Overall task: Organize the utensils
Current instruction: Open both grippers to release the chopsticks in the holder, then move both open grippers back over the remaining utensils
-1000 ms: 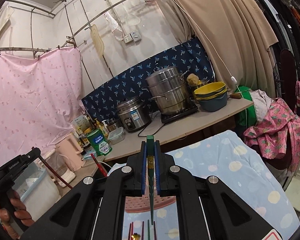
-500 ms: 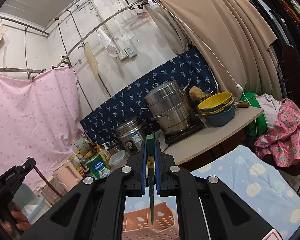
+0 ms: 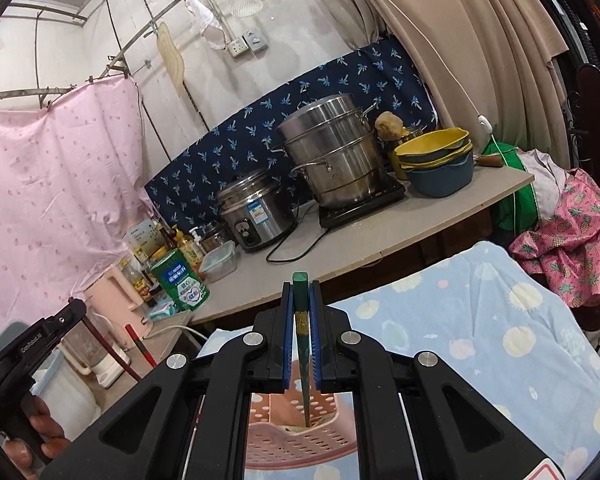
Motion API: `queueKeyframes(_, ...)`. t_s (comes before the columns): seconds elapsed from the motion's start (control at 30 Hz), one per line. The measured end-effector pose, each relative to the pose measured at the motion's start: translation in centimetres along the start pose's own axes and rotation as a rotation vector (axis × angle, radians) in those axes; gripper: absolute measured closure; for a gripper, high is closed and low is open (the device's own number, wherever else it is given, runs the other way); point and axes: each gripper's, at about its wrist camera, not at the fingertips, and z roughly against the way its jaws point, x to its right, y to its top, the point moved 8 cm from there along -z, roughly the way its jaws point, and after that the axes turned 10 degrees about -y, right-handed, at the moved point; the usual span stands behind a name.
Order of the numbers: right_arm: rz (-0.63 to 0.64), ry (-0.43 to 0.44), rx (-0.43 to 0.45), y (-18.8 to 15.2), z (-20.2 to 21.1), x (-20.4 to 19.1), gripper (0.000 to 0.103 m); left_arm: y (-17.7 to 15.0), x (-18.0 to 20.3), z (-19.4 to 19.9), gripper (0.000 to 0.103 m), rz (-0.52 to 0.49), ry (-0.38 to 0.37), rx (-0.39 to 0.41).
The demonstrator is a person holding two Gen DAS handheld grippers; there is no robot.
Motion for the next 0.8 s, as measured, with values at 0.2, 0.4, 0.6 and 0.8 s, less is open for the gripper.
queueKeyframes(0.2, -0.009, -0.003, 0.02, 0.1, 1.4, 0.1, 0.075, -0.6, -0.3, 0.8, 0.068, -0.007, 0.025, -0.009)
queueKeyframes(0.4, 0.006, 0.037, 0.003, -0.7, 4.3, -0.1, 0.071, -2.1, -0.3, 2.5, 0.067, -0.015, 0.021, -0.056)
queueKeyframes(0.6, -0.005, 0.032, -0.059, -4.1, 8.1, 1.0, 0.071, -6.5, 0.4, 4.9, 0.059, -0.071, 0.019, -0.195)
queueKeyframes(0.8, 0.035, -0.007, -0.154, -10.0, 11.2, 2.6, 0.071, -12.4, 0.5, 7.4, 0.058, -0.065, 0.007, -0.321)
